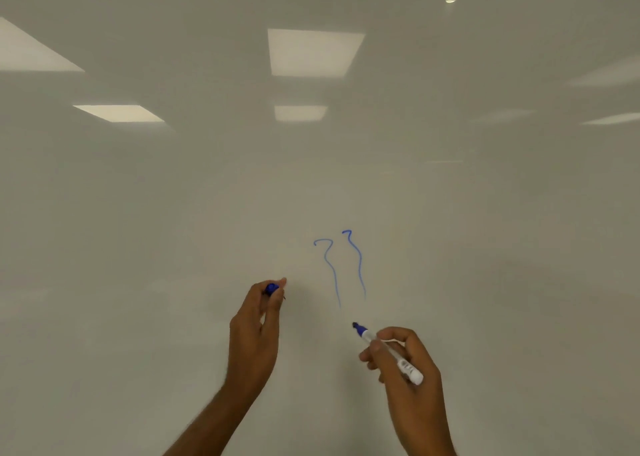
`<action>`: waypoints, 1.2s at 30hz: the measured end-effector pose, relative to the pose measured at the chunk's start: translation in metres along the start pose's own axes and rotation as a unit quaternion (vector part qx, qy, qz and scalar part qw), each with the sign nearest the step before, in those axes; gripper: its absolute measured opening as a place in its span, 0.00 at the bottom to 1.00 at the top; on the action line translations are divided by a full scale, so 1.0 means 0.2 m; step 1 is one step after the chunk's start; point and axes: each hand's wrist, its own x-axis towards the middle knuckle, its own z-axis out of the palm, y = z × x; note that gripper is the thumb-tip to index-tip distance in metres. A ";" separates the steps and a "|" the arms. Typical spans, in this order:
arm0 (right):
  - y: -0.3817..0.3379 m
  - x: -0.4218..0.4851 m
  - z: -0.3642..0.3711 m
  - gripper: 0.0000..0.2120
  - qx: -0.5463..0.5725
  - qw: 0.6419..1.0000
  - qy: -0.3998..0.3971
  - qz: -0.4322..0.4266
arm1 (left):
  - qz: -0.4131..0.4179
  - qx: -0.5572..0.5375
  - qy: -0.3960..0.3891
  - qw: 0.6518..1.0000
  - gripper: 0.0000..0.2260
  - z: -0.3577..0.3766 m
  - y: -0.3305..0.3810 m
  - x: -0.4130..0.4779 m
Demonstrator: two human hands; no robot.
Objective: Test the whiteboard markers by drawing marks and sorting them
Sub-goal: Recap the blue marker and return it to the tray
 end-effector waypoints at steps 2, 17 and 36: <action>-0.05 -0.09 0.06 0.08 0.016 0.999 -0.046 -0.007 | -0.116 -0.158 0.003 0.981 0.09 0.01 0.05 -0.06; -0.08 -0.33 0.20 0.35 0.020 0.993 -0.118 0.019 | -0.335 -0.436 -0.034 0.835 0.14 -0.10 0.21 -0.39; -0.29 -0.83 0.35 0.10 0.050 0.990 -0.124 0.043 | -0.364 -0.470 0.023 0.804 0.16 -0.47 0.33 -0.82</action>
